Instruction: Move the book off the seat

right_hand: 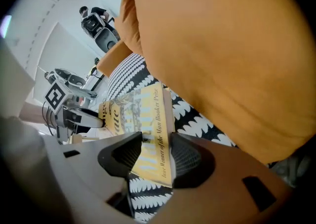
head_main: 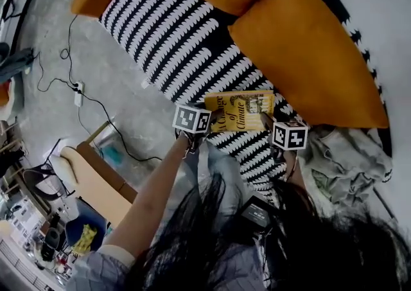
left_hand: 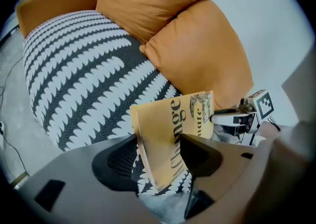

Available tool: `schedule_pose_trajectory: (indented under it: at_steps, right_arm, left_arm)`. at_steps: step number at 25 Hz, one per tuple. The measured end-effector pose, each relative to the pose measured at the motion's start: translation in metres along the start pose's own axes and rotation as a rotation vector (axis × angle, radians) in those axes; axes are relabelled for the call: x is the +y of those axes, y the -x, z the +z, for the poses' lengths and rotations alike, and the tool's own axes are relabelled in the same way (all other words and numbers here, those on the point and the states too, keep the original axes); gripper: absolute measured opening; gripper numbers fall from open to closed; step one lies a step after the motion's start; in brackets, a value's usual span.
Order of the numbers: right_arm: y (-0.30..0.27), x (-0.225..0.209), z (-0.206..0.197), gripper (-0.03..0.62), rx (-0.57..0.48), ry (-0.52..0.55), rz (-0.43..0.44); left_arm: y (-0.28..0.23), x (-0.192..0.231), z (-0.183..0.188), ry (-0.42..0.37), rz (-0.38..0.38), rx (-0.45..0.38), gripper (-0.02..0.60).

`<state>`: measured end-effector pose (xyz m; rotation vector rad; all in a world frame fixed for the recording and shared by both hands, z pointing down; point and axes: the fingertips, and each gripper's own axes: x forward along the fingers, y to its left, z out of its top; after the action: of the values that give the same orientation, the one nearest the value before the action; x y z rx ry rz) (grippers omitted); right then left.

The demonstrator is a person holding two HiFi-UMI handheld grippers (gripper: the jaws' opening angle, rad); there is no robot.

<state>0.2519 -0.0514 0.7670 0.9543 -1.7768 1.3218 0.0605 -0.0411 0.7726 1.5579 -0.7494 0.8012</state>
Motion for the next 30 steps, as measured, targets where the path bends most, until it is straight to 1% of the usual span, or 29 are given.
schedule_pose_trajectory:
  at_steps: [4, 8, 12, 15, 18, 24, 27, 30]
  right_arm:
    - [0.040, 0.013, 0.021, 0.196, -0.076, 0.044, -0.012]
    - [0.063, 0.036, 0.026, 0.192, -0.128, 0.091, -0.022]
    - [0.075, 0.060, 0.047, 0.190, -0.160, 0.133, -0.038]
    - [0.110, 0.080, 0.058, 0.190, -0.162, 0.159, -0.039]
    - [0.135, 0.101, 0.065, 0.190, -0.172, 0.174, -0.017]
    - [0.181, 0.144, 0.067, 0.183, -0.234, 0.195, 0.019]
    - [0.202, 0.155, 0.068, 0.183, -0.270, 0.199, 0.023]
    - [0.212, 0.169, 0.071, 0.183, -0.290, 0.209, 0.038]
  left_arm:
    - [0.032, -0.027, 0.019, -0.062, 0.005, -0.096, 0.284]
    - [0.065, -0.032, 0.023, -0.124, 0.020, -0.158, 0.284]
    - [0.095, -0.029, 0.033, -0.117, 0.028, -0.217, 0.284]
    - [0.132, -0.053, 0.034, -0.123, 0.053, -0.244, 0.284]
    - [0.166, -0.067, 0.034, -0.134, 0.069, -0.282, 0.284]
    - [0.227, -0.089, 0.023, -0.158, 0.083, -0.369, 0.284]
    - [0.249, -0.103, 0.020, -0.170, 0.096, -0.413, 0.284]
    - [0.267, -0.107, 0.014, -0.160, 0.102, -0.450, 0.284]
